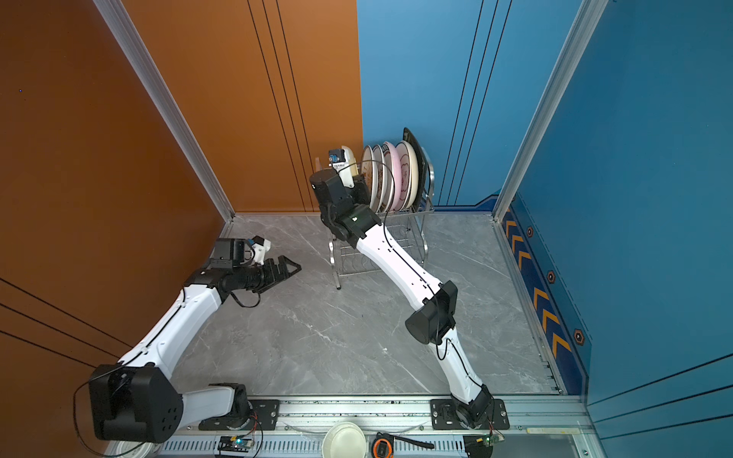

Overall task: Load the plates into the dish rack
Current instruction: 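Lower the yellow bear plate into the rack slot beside the sunburst plate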

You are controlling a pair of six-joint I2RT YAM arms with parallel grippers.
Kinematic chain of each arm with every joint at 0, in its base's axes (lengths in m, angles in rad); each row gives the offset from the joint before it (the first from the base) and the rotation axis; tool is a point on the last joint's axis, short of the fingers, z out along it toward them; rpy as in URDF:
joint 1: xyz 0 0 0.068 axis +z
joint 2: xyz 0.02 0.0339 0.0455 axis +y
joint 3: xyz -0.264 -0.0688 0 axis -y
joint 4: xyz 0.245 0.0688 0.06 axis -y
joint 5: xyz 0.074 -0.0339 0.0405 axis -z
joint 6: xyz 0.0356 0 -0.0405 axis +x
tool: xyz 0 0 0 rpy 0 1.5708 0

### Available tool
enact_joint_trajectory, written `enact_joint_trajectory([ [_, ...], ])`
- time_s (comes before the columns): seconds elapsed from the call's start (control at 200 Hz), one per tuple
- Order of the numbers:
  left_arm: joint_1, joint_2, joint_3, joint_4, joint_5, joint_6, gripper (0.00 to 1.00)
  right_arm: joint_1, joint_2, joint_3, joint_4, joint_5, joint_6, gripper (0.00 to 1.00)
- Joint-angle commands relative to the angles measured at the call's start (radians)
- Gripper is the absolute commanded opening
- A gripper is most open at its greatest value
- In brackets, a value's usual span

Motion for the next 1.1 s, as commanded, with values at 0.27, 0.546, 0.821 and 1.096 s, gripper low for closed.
enact_joint_trajectory([
  [0.27,0.023,-0.015,-0.021,0.001,0.028,0.018,0.98,-0.007,-0.014,0.02,-0.05,-0.017,0.055,0.33],
  [0.546,0.023,-0.014,-0.016,0.001,0.018,0.015,0.98,0.003,-0.058,0.019,-0.053,-0.039,0.031,0.47],
  [0.821,0.019,-0.021,-0.013,0.008,0.003,0.004,0.98,0.023,-0.112,0.018,-0.095,-0.066,0.035,0.64],
  [1.096,0.001,-0.043,-0.019,0.009,-0.026,-0.008,0.98,0.047,-0.214,-0.042,-0.155,-0.145,0.084,0.79],
])
